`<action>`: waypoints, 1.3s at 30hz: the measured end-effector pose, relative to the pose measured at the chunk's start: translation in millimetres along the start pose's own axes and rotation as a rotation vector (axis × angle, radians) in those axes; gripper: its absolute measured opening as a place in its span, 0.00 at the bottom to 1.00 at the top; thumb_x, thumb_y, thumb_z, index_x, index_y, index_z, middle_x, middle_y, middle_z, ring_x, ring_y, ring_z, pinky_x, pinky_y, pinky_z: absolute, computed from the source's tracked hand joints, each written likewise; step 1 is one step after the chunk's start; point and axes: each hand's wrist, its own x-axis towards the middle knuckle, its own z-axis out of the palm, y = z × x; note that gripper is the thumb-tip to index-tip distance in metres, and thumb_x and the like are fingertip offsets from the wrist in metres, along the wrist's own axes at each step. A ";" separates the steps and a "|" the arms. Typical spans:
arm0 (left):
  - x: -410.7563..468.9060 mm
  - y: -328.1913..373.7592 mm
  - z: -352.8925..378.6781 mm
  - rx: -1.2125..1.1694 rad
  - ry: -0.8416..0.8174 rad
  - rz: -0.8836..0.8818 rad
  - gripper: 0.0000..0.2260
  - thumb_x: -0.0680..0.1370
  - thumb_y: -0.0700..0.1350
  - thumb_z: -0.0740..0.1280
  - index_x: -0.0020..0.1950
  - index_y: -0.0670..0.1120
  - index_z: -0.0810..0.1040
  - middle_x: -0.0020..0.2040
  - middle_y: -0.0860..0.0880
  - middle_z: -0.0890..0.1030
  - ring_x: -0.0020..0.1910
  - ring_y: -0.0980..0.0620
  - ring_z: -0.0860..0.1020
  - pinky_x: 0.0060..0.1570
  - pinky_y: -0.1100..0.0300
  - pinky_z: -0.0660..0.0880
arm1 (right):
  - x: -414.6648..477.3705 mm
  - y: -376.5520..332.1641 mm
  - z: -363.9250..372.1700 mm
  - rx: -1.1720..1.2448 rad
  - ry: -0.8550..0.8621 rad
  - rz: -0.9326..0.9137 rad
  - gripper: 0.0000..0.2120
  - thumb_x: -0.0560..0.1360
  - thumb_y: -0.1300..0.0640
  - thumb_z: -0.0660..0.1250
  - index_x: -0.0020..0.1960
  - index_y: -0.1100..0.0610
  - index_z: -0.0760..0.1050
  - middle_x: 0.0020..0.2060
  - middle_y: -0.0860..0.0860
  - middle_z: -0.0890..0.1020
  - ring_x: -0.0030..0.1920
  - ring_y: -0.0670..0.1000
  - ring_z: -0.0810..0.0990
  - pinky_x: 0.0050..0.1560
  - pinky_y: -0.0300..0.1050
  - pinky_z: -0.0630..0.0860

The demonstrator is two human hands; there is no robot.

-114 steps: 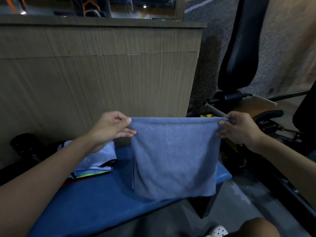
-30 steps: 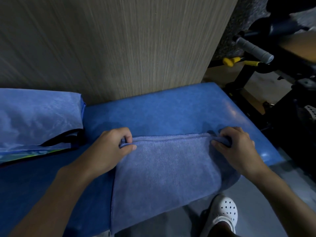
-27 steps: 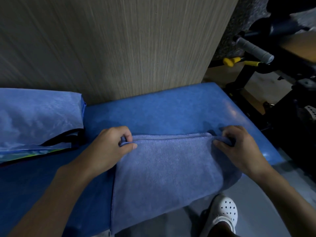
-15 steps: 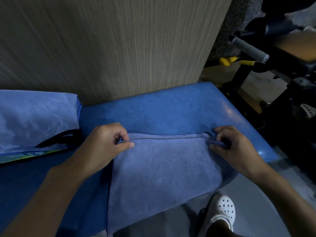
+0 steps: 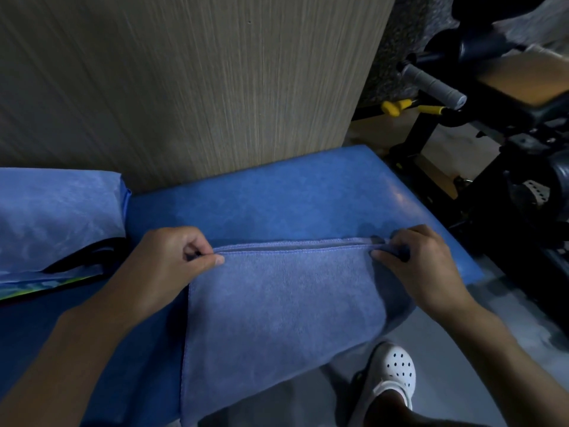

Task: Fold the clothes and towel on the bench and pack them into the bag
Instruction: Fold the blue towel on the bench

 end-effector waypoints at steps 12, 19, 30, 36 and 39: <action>-1.1 -0.4 0.8 0.025 0.001 0.028 0.10 0.70 0.42 0.78 0.34 0.50 0.80 0.33 0.54 0.81 0.30 0.59 0.76 0.32 0.69 0.70 | -3.4 -6.0 1.5 0.206 -0.019 -0.020 0.19 0.66 0.66 0.77 0.32 0.52 0.68 0.48 0.51 0.81 0.47 0.42 0.77 0.46 0.22 0.66; -1.4 -2.2 0.4 0.031 -0.006 0.033 0.10 0.70 0.42 0.78 0.34 0.50 0.80 0.33 0.55 0.81 0.31 0.59 0.76 0.32 0.69 0.70 | -3.7 -3.5 8.8 0.234 -0.091 -0.082 0.18 0.65 0.55 0.75 0.31 0.44 0.65 0.39 0.44 0.78 0.47 0.55 0.75 0.51 0.56 0.70; -8.3 5.5 -12.5 0.061 -0.003 0.082 0.10 0.68 0.44 0.79 0.33 0.49 0.79 0.30 0.54 0.79 0.31 0.58 0.75 0.32 0.72 0.68 | -3.7 4.7 -16.9 0.389 -0.053 0.139 0.11 0.69 0.58 0.78 0.34 0.51 0.76 0.31 0.45 0.78 0.31 0.38 0.75 0.35 0.29 0.69; -29.2 23.8 -34.2 0.116 -0.018 0.165 0.11 0.68 0.44 0.80 0.33 0.53 0.79 0.34 0.55 0.81 0.37 0.54 0.78 0.35 0.68 0.69 | -22.3 -1.0 -55.8 0.578 0.012 0.139 0.07 0.72 0.62 0.73 0.38 0.61 0.78 0.31 0.48 0.79 0.31 0.38 0.74 0.35 0.28 0.70; -42.6 37.6 -48.2 0.185 -0.009 0.251 0.15 0.68 0.43 0.80 0.33 0.58 0.76 0.37 0.59 0.81 0.39 0.59 0.78 0.38 0.73 0.68 | -29.5 -5.9 -81.7 0.563 0.030 0.137 0.07 0.73 0.61 0.73 0.37 0.58 0.78 0.32 0.50 0.80 0.31 0.40 0.74 0.35 0.29 0.70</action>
